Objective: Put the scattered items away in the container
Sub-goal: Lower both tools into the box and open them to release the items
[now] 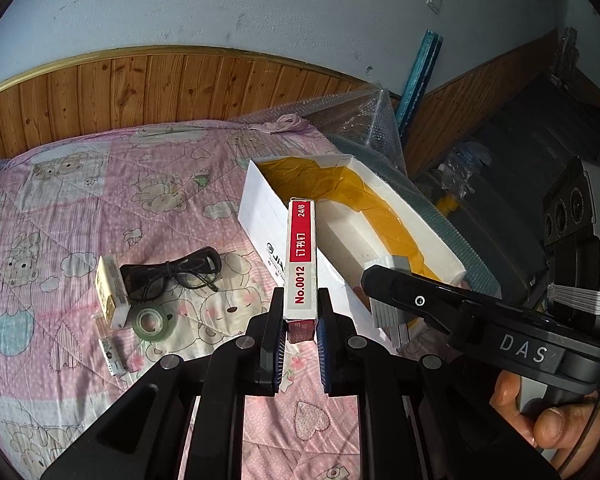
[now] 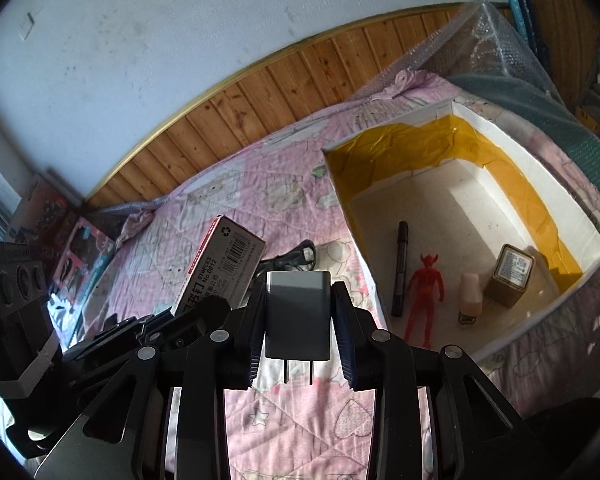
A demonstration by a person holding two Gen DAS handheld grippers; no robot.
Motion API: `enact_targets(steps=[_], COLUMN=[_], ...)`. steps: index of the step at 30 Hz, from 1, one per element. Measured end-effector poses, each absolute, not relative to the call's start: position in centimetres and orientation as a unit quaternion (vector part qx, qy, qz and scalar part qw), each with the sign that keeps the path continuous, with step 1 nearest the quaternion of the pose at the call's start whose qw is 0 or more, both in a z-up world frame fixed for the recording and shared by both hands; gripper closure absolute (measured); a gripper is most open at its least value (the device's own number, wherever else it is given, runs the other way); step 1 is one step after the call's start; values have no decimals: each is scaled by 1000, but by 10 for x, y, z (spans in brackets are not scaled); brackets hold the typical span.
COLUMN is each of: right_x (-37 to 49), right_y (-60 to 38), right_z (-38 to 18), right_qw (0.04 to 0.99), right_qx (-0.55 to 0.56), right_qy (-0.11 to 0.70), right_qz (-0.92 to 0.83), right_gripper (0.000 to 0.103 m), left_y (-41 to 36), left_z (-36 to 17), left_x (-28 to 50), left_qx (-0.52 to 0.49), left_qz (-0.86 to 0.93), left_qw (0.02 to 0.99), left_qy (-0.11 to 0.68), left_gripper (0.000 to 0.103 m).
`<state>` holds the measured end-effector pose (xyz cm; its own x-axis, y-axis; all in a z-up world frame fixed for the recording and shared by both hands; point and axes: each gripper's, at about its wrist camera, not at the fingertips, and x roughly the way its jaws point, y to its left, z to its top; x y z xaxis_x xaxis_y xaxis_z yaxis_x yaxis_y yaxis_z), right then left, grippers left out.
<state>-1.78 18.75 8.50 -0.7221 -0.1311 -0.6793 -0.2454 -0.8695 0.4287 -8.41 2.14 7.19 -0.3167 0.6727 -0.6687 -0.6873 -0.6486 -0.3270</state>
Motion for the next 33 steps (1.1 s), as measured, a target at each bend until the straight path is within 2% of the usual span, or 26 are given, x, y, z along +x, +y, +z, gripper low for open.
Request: enact_targets(steps=[15,33], right_x=[-10,-57], right_y=[246,316], right_z=[77,52], right_qw=[86,122], right_qx=[-363,-401], right_qy=[277,281], right_qz=[885,863], right_gripper=[70,70], left_y=[101,190], left_z=[77,45], left_x=[-97,-136], left_qx=[-402,-448], left_qz=[792,769], left_qw=[458,451], left_qy=[34,65], left_gripper=[89,89])
